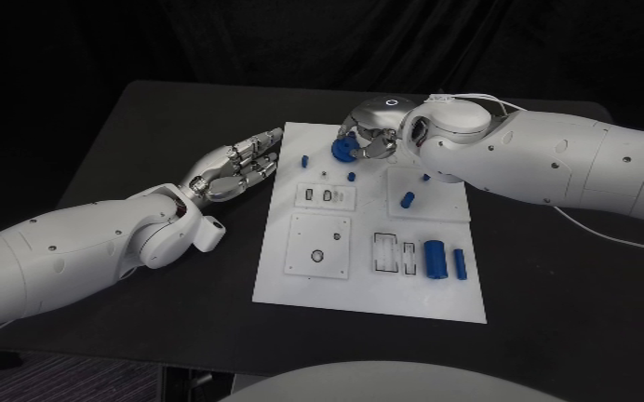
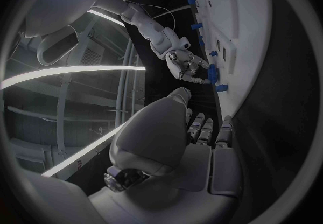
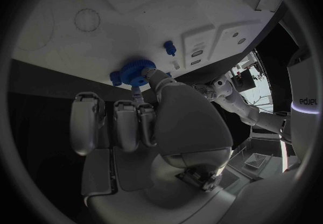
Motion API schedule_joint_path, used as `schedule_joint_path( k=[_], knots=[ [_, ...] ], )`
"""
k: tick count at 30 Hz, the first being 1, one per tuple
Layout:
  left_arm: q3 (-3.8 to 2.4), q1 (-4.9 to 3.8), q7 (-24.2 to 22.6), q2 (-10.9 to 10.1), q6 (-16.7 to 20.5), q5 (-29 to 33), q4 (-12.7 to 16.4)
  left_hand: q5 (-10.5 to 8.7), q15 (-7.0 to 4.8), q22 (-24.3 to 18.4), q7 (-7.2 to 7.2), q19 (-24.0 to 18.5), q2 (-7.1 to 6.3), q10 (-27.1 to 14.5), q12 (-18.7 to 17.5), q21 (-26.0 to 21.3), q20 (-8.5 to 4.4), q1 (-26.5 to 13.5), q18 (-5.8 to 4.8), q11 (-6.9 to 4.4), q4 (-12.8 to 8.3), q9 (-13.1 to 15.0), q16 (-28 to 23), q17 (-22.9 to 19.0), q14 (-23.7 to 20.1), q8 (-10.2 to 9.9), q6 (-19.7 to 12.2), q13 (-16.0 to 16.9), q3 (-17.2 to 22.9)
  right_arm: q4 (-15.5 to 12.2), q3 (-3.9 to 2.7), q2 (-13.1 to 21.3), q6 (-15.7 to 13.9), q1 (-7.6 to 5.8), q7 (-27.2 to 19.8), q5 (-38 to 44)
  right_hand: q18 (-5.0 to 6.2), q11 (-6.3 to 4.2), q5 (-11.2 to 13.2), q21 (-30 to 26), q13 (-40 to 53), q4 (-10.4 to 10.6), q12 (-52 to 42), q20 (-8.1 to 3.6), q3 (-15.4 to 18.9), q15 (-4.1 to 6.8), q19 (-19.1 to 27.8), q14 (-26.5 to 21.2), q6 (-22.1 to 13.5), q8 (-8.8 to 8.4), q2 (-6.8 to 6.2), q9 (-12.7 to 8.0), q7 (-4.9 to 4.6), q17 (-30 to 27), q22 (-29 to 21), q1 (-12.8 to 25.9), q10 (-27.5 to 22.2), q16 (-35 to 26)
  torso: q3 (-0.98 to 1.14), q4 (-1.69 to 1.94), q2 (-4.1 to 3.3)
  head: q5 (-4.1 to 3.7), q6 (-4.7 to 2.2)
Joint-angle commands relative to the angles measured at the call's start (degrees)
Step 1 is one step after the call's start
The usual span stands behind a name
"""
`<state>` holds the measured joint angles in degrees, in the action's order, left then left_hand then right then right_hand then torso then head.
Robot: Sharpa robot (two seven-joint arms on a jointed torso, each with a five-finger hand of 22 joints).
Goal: Assemble the parts on the task board
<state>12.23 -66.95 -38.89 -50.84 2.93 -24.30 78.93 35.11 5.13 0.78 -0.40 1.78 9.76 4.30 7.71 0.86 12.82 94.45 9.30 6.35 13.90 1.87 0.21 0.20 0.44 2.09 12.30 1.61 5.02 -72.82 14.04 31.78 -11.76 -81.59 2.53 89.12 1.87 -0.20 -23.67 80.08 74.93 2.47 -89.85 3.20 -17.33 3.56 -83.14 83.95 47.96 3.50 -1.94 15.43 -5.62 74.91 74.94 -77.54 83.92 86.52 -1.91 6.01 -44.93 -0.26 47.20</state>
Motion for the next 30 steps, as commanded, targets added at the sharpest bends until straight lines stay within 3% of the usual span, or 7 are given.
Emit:
schedule_joint_path(
  k=[1,10,14,30],
  knots=[
    [-0.05,0.11,-6.91,0.2,-0.79,0.05,-0.02,0.01,0.42,0.05,-0.02,0.07,-0.03,-0.01,-0.11,0.27,0.3,-0.23,1.04,0.46,0.07,0.06,0.0,0.0,-0.02,0.25,0.55,0.0,0.35,0.13,-0.02,-0.01,2.19,0.19,2.14,0.33,1.24,0.27,0.36,-0.59,15.07,-0.17,-0.15,-0.04,-0.95,-0.24,0.52,4.28,-2.52,-0.08,-0.55,0.75,0.39,10.5,8.28,0.46,6.08,-0.57,-0.01,-0.03,0.0,0.09,0.05],
    [-0.05,0.12,-6.87,0.24,-0.92,0.05,-0.12,0.03,0.43,0.06,0.04,0.09,-0.02,-0.03,-0.13,0.28,0.33,-0.23,1.05,0.47,0.04,0.06,0.0,0.0,-0.02,0.26,0.59,-0.01,0.38,0.06,-0.02,0.07,2.46,0.23,2.13,0.33,1.51,-0.26,1.02,-1.85,14.91,-0.68,0.0,-0.44,-1.89,0.19,1.15,3.88,-7.51,-0.11,-0.91,-1.91,1.04,9.62,7.75,0.64,5.87,-1.48,0.0,-0.04,0.01,0.12,0.06],
    [-0.05,0.13,-6.86,0.28,-0.99,0.05,-0.17,0.03,0.43,0.06,0.04,0.09,-0.02,-0.03,-0.13,0.28,0.33,-0.23,1.05,0.47,0.04,0.06,0.0,0.0,-0.02,0.26,0.59,-0.01,0.38,-0.1,-0.02,0.32,2.23,0.26,2.0,0.33,1.64,-0.26,2.52,-2.54,14.38,-1.07,0.49,-0.5,-2.01,0.21,1.49,3.67,-11.65,-0.3,-0.99,-3.73,1.02,9.17,7.45,0.56,5.19,-1.98,-0.01,-0.02,0.0,0.14,0.04],
    [-0.05,0.19,-6.85,0.16,-1.09,0.05,-0.27,0.02,0.46,0.06,0.18,0.12,0.01,-0.05,-0.14,0.3,0.37,-0.23,1.05,0.49,-0.01,0.09,-0.01,-0.01,-0.03,0.3,0.77,-0.01,0.45,-0.74,-0.02,2.07,2.52,0.46,1.99,0.32,1.77,-0.1,2.79,-3.23,13.95,-1.15,0.9,-0.46,-2.24,0.12,1.8,3.43,-6.8,0.68,-0.68,-2.88,0.75,8.63,7.17,0.7,4.65,-2.56,-0.01,-0.04,0.02,0.33,-0.03]
  ],
)
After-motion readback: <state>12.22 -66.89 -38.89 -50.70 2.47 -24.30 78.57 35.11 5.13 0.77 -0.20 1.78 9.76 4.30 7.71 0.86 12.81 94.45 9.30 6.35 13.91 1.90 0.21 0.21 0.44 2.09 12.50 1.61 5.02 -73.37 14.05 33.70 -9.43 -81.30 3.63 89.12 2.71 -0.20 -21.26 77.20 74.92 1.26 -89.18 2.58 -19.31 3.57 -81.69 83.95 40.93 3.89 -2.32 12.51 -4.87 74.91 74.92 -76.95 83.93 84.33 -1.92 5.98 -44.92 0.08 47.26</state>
